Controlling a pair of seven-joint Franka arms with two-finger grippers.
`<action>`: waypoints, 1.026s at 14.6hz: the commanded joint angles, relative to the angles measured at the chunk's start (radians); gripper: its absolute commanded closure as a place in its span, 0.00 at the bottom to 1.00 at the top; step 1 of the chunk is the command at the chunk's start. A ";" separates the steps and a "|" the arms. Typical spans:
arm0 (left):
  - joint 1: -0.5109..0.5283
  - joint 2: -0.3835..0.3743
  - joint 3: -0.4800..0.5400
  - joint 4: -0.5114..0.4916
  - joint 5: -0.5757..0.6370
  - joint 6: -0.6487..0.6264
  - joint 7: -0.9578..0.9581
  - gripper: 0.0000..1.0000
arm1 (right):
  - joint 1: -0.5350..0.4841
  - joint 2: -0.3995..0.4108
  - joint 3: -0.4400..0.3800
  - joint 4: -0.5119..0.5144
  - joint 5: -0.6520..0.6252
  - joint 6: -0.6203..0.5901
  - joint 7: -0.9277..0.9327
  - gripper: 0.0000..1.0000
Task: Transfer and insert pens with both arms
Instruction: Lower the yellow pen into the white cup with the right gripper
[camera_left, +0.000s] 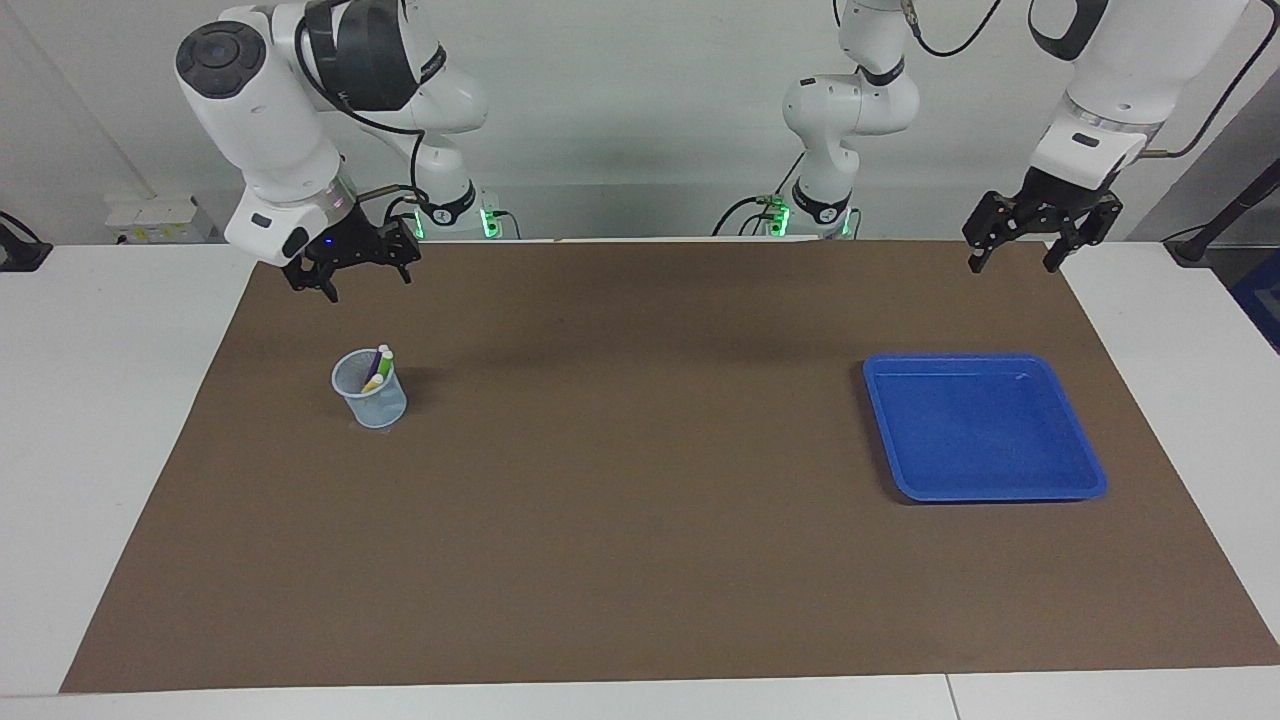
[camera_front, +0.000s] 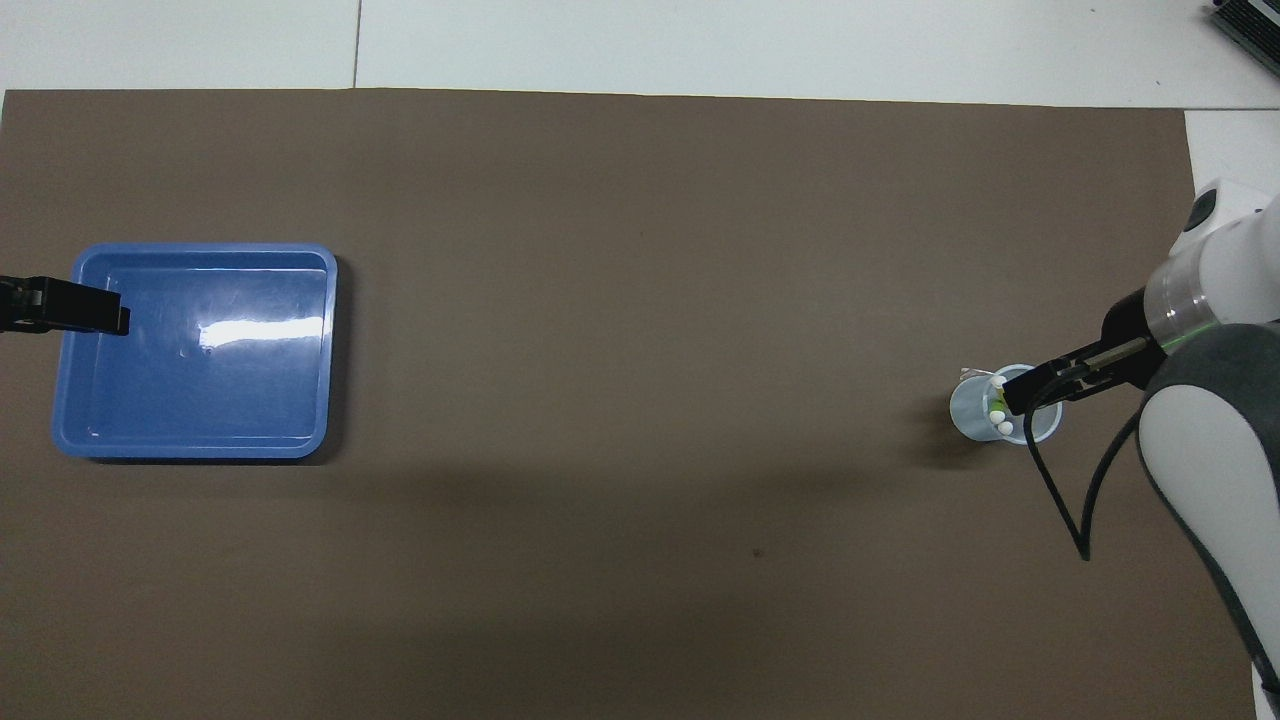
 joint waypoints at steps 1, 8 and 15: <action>-0.002 -0.004 0.008 0.002 0.016 -0.015 0.014 0.00 | 0.045 -0.004 -0.024 0.006 0.007 -0.014 0.040 0.00; 0.004 -0.004 0.007 0.001 0.008 -0.015 0.015 0.00 | 0.036 -0.008 -0.066 -0.002 0.009 -0.011 0.076 0.00; 0.006 -0.004 0.005 0.001 0.008 -0.013 0.014 0.00 | 0.032 -0.007 -0.071 0.006 -0.013 -0.007 0.085 0.00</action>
